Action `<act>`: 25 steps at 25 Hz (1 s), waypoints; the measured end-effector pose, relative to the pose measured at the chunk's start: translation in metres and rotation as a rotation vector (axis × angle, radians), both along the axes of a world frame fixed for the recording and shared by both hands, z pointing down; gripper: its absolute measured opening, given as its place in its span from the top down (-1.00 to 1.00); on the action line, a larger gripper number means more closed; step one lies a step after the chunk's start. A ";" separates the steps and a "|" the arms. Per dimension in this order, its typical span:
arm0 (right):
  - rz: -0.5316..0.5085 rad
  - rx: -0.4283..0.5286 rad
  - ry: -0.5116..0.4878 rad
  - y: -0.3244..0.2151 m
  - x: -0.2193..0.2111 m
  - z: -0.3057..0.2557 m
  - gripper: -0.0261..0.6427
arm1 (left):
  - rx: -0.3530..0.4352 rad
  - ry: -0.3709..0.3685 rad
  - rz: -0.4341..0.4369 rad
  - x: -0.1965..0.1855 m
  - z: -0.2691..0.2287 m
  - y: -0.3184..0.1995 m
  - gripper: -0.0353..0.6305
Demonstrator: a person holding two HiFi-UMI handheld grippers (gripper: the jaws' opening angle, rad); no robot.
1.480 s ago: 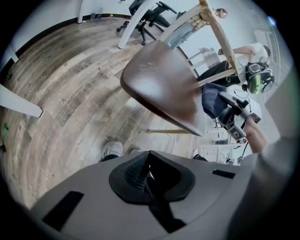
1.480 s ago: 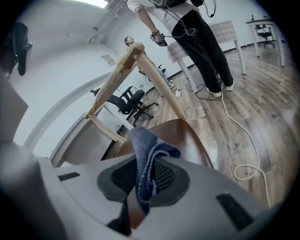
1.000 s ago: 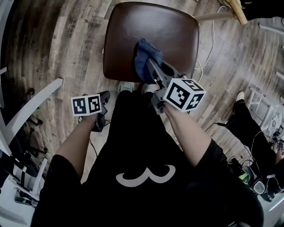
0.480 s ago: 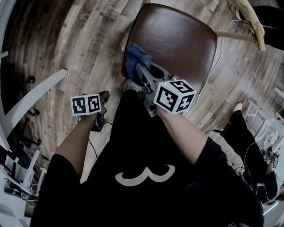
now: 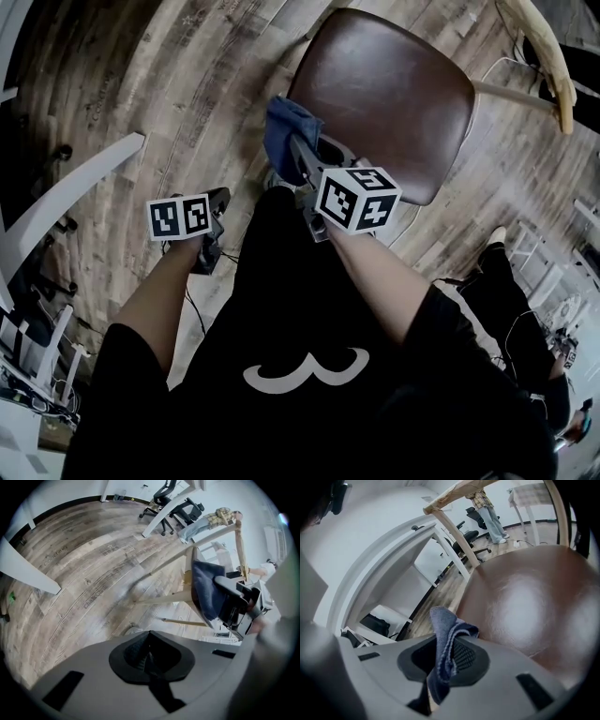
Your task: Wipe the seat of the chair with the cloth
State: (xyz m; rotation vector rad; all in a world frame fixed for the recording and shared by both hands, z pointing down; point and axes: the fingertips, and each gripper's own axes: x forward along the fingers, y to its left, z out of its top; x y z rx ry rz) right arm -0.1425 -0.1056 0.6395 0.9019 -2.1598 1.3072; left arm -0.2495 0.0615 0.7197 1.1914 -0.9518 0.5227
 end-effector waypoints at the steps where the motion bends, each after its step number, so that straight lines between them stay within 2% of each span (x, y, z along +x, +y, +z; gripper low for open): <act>1: -0.001 0.001 0.015 -0.001 0.002 0.003 0.76 | -0.003 -0.003 -0.005 -0.003 0.001 0.001 0.86; 4: -0.008 0.009 0.050 0.000 0.008 0.008 0.76 | -0.006 -0.008 -0.010 -0.006 0.001 0.005 0.86; 10: -0.011 0.033 0.066 -0.002 0.010 0.010 0.76 | -0.002 -0.023 0.026 -0.012 -0.003 0.010 0.86; 14: 0.004 0.044 0.068 -0.004 0.020 0.011 0.76 | -0.001 -0.038 0.020 -0.016 -0.004 0.008 0.86; 25: 0.088 0.053 0.102 -0.002 0.085 0.014 0.76 | 0.016 -0.021 0.105 0.029 -0.007 0.008 0.86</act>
